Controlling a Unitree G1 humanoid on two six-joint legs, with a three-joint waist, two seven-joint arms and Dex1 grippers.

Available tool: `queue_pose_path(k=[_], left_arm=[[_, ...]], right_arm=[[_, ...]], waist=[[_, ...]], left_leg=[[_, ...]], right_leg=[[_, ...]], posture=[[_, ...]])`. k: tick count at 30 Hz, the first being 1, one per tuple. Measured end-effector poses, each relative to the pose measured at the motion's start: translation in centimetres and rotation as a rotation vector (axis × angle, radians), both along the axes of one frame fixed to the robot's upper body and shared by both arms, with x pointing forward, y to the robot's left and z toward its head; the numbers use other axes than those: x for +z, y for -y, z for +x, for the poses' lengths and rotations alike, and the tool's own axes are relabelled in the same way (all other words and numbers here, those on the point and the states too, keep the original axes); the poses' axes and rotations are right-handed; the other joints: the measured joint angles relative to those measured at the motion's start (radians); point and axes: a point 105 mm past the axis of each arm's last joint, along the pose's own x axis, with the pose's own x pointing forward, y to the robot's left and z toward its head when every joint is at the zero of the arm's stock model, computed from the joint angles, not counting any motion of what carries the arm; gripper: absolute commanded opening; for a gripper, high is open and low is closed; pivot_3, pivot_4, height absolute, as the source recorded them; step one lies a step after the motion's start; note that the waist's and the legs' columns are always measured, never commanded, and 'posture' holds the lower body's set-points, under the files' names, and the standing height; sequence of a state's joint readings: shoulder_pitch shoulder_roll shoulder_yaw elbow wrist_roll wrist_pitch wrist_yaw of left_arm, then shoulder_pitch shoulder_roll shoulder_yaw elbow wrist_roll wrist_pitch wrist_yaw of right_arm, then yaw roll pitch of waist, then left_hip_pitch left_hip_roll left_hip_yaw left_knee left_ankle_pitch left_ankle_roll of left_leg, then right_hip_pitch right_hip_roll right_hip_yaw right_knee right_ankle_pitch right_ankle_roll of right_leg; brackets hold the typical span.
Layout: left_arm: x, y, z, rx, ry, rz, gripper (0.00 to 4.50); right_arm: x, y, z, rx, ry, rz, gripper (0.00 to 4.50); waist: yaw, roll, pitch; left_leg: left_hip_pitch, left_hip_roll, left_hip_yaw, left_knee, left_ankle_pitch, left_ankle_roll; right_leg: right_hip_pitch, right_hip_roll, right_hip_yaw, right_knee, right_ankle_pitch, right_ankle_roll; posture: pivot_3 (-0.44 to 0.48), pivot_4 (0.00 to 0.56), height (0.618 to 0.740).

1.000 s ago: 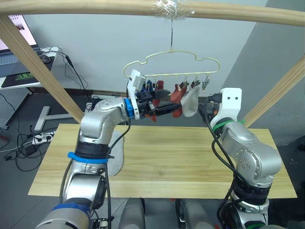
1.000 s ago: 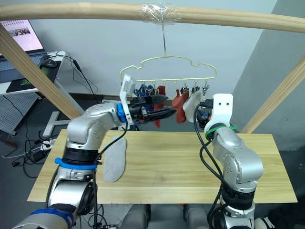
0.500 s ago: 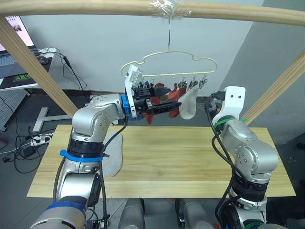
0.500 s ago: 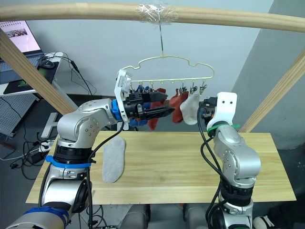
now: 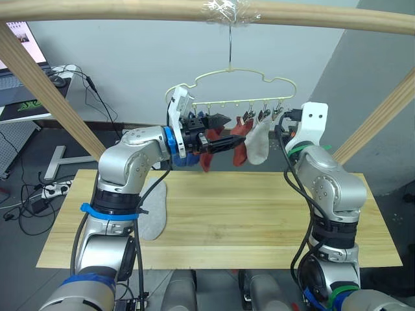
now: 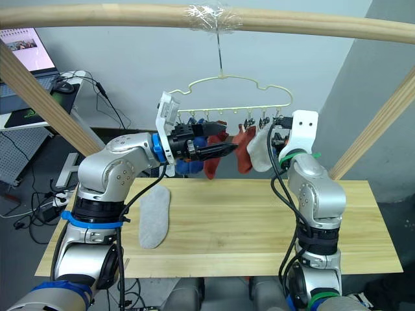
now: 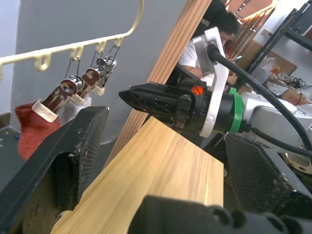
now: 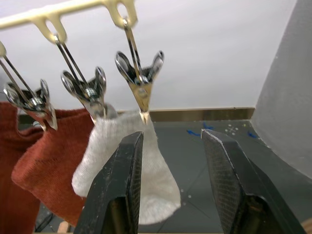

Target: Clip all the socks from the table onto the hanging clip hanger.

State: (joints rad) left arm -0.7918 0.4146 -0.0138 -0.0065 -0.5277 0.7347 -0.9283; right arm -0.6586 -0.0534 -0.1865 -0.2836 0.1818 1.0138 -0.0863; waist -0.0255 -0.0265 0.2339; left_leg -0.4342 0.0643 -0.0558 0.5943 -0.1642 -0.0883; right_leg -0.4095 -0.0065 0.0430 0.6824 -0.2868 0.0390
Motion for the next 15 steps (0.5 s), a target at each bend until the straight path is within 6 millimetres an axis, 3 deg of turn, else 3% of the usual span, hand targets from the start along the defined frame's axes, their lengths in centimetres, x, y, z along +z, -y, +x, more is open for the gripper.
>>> queue_pose_path(k=[15], left_arm=[[0.2, -0.1, -0.1, 0.021, 0.019, 0.006, 4.36]], right_arm=[[0.8, -0.8, 1.9, 0.045, 0.013, 0.036, 1.96]], waist=[[0.007, 0.000, 0.000]], left_leg=[[0.000, 0.000, 0.000, 0.000, 0.000, 0.000]], right_leg=[[0.000, 0.000, 0.000, 0.000, 0.000, 0.000]], posture=[[0.126, 0.208, 0.740]])
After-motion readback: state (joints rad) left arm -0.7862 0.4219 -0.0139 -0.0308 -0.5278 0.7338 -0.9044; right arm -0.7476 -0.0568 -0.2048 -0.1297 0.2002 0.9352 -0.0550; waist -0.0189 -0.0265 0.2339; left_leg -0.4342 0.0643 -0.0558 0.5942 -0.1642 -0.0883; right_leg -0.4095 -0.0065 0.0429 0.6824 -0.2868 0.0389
